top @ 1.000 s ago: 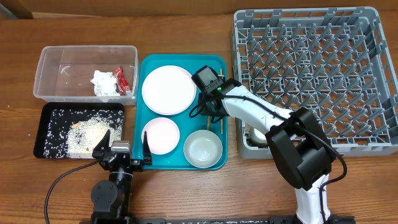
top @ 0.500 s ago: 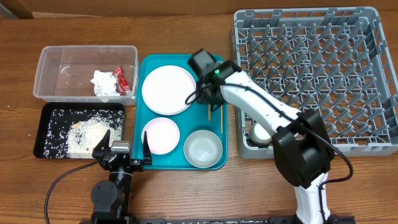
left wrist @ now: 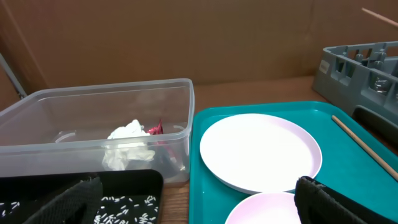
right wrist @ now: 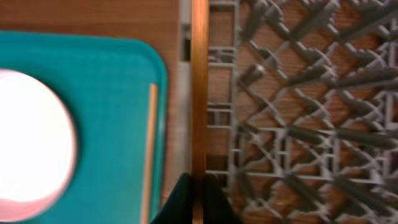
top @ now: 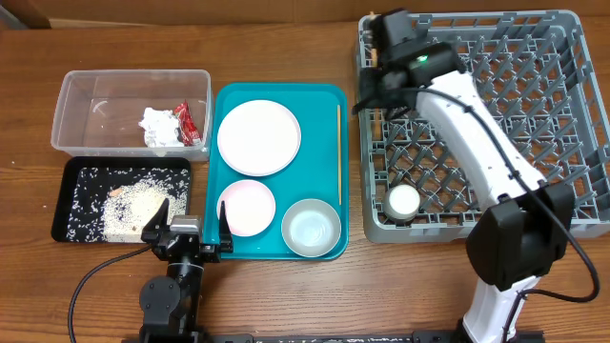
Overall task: Sort waste into correct bins and load items into the dishwasher
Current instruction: 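Grasp a chopstick and place it into the rack with the right gripper, then reach the right gripper back to the second chopstick on the tray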
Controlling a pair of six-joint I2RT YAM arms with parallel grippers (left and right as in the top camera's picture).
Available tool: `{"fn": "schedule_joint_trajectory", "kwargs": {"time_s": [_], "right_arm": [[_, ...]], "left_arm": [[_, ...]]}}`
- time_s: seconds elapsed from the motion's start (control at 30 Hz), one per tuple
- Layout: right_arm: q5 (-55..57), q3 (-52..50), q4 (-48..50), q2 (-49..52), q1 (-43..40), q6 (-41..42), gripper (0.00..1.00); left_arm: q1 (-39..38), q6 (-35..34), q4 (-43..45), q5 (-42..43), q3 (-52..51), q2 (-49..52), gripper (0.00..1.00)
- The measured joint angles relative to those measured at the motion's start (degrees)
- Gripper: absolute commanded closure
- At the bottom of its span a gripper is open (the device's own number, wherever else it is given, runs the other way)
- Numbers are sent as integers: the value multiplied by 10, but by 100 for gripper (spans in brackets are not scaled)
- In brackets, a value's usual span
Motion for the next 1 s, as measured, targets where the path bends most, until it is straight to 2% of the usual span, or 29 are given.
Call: {"fn": "schedule_joint_trajectory", "kwargs": {"time_s": [0.07,0.1,0.13,0.2,0.3,0.57,0.8,1.0], "right_arm": [[3,0,-5,8,-4,-18,96],[2,0,-5,14,-4,-28,92],[-2,0,-6,19,-4,-33,85],[-10,0,-10,31,-4,-44,57],[-14,-1,-20,39,-3,-49,48],[-17,-2,-30,34,24,6,47],[-14,-2,-29,9,134,61,46],[52,-2,-26,51,200,82,47]], "left_arm": [[0,0,0,0,0,0,0],[0,0,0,0,0,0,0],[0,0,0,0,0,0,0],[0,0,0,0,0,0,0],[0,0,0,0,0,0,0],[0,0,0,0,0,0,0],[0,0,0,0,0,0,0],[0,0,0,0,0,0,0]]}}
